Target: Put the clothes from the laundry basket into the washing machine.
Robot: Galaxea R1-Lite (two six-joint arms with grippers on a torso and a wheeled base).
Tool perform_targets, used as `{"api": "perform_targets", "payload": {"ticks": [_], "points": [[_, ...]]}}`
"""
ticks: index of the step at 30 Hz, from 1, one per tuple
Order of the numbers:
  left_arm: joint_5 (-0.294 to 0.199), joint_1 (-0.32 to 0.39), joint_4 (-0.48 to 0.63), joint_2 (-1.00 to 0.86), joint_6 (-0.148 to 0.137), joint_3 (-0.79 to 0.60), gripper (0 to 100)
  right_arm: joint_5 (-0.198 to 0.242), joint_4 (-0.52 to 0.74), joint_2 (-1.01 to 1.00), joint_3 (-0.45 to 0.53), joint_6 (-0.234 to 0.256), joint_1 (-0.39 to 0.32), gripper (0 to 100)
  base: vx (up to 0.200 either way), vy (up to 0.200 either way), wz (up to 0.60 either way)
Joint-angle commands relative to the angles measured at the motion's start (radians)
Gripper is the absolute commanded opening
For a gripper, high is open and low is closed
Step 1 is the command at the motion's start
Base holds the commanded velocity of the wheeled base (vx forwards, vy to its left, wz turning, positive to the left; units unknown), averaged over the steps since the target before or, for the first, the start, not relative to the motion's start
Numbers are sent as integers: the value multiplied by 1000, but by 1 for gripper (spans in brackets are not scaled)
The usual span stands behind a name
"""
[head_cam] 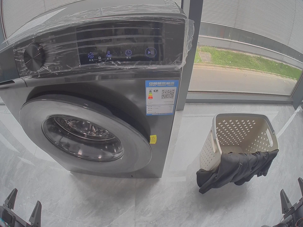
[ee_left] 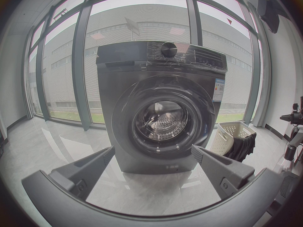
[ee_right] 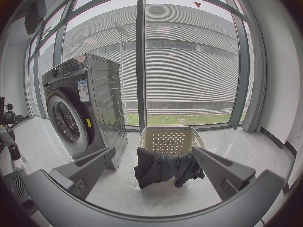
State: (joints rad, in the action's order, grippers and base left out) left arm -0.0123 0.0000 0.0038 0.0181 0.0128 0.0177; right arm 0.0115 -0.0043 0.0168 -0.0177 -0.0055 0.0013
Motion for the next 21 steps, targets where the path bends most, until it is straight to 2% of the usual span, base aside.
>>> {"api": "perform_targets", "payload": {"ticks": [1, 7, 21], "points": [[0, 0, 1, -17, 0, -16, 100, 1, 0, -1, 18, -1, 0, 100, 0, 0, 0], [0, 0, -1, -17, 1, -16, 100, 1, 0, -1, 18, -1, 0, 100, 0, 0, 0], [-1, 0, 1, -17, 0, -16, 100, 1, 0, -1, 18, -1, 0, 100, 0, 200, 0]]}}
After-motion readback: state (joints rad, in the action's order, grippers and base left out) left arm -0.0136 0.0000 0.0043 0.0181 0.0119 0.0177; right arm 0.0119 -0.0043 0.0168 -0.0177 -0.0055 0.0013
